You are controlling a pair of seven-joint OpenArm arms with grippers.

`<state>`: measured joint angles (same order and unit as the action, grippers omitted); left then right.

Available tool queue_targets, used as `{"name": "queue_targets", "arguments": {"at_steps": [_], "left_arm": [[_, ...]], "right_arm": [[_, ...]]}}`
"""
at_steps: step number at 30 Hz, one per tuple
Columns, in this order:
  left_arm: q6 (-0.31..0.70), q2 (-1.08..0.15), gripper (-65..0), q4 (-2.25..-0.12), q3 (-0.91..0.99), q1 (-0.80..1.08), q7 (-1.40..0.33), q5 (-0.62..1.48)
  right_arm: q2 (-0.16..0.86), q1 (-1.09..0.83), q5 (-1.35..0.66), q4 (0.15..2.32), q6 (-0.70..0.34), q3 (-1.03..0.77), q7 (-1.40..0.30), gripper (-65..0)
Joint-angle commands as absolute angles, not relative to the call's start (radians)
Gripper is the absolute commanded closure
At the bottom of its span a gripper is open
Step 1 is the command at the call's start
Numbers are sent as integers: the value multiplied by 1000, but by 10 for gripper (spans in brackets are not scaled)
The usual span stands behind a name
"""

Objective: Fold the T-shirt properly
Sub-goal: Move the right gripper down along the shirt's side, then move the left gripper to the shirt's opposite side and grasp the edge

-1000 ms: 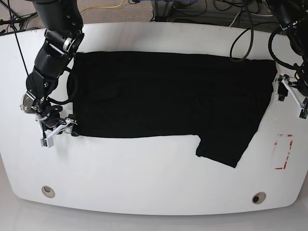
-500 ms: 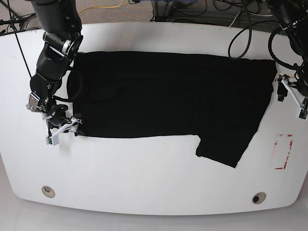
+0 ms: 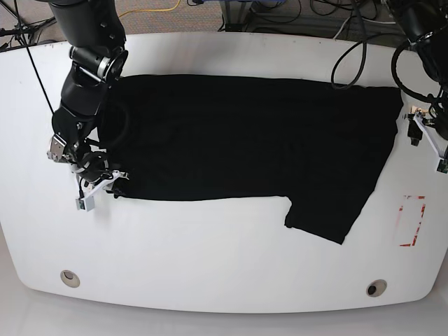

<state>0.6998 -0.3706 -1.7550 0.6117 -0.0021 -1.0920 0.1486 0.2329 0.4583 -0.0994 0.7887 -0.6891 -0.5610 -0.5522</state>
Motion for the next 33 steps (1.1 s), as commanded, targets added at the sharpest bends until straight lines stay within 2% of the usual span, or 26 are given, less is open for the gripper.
{"name": "queue_targets", "arguments": {"at_steps": [1,5,13,19,33], "left_arm": [[698,-375,-512,-1730,615,-68,-1069,114],[698,-343,-519,-1627,615,-177,-1069,25],[698,-334,-601,-1323,578,-384,-1064,-27],[698,-286,-600,-1110,572,-498,-1004,-25],[698,-228,-600,-892,570,-588,-837,-31]], "right_arm": [[248,486,-111,802,-698,-559,-532,-71],[248,484,-111,802,-698,-559,-536,-65],[248,483,-111,805,-698,-559,-536,-41],[248,460,-113,805,-698,-559,-535,-32],[246,455,-119,808,-698,-559,-535,-32]]}}
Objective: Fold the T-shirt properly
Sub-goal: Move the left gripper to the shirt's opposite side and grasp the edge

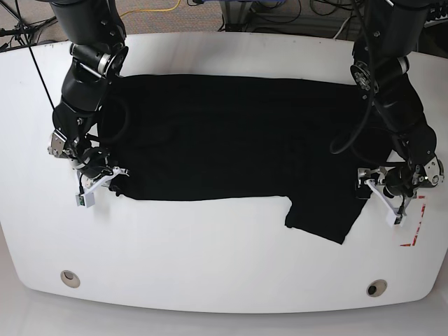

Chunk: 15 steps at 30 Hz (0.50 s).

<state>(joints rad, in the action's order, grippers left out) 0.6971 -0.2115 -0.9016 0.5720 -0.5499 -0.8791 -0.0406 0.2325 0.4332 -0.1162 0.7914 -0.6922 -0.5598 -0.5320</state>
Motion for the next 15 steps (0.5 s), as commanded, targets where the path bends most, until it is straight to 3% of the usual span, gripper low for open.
{"name": "queue_targets", "arguments": {"at_steps": [1,15], "left_arm": [[698,-228,-600,-877,570,-591,-820,-31],[698,-232,-599,-771,472,-587,-708,-28]], "right_arm": [[246,455,-119,808,-698,-559,-535,-32],[248,455,-119,808,-698,-559,-533,-32]]}}
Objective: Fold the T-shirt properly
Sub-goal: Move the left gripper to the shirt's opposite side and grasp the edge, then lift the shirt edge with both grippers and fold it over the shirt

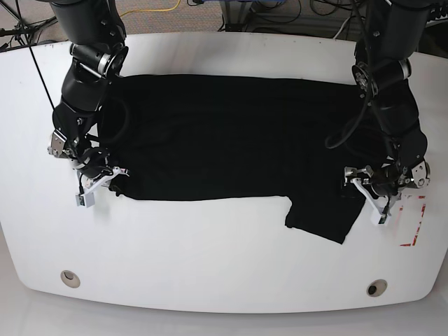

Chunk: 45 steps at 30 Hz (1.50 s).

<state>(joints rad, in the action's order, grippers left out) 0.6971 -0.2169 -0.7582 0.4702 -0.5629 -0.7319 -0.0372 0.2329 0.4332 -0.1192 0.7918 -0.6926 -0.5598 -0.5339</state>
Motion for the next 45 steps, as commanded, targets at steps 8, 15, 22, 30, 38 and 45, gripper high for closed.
{"name": "queue_targets", "arguments": {"at_steps": [8,15,22,30,38,45], "left_arm": [[698,-232,-457,-771,472,-584,-704,-30],[698,-231,0,-771,470,-587,-702,-33],[698,-229,0,-779,470,-588,-705,-31],[698,-228,0,-811,470,-584,-708,-27],[698,-229,0,-888,470,-584,-789,-27],[698,-229,0,-966,470,-567,-863,-27]], "right_arm": [[248,455,-119,808,-698,-559,-533,-32],[249,455,-117,808,-698,-559,-533,-32],[249,455,-114,839,-698,-559,-536,-29],[248,418,-119,1038,-698,-561,-639,-29],[249,395,-119,1168,-698,-562,-719,-29],[249,355,-120,1268,-698,-562,-773,-29]]}}
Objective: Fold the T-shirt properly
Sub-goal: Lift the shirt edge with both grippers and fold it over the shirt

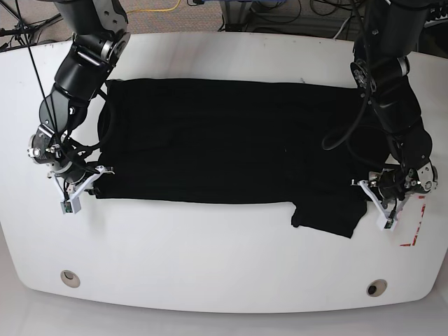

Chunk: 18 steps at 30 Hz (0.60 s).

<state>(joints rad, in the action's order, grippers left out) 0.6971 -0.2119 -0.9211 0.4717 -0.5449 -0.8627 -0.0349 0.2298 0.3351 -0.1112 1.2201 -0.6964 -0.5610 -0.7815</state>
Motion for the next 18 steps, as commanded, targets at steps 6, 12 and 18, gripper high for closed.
{"name": "queue_targets", "arguments": {"at_steps": [6,12,18], "left_arm": [[698,-228,0,-1069,470,-547,-924,-27],[698,-228,0,-1191,470,-515,-1032,-27],[698,-232,0,-1360,429,-469,-1125,-30]], "right_arm": [[248,312,-122,1372,-698,-568,-842,-29],[246,257,-122,1501,-698,-568,-911,-29],[237,209,-122,1589,-698,-568,-974,-29]]}}
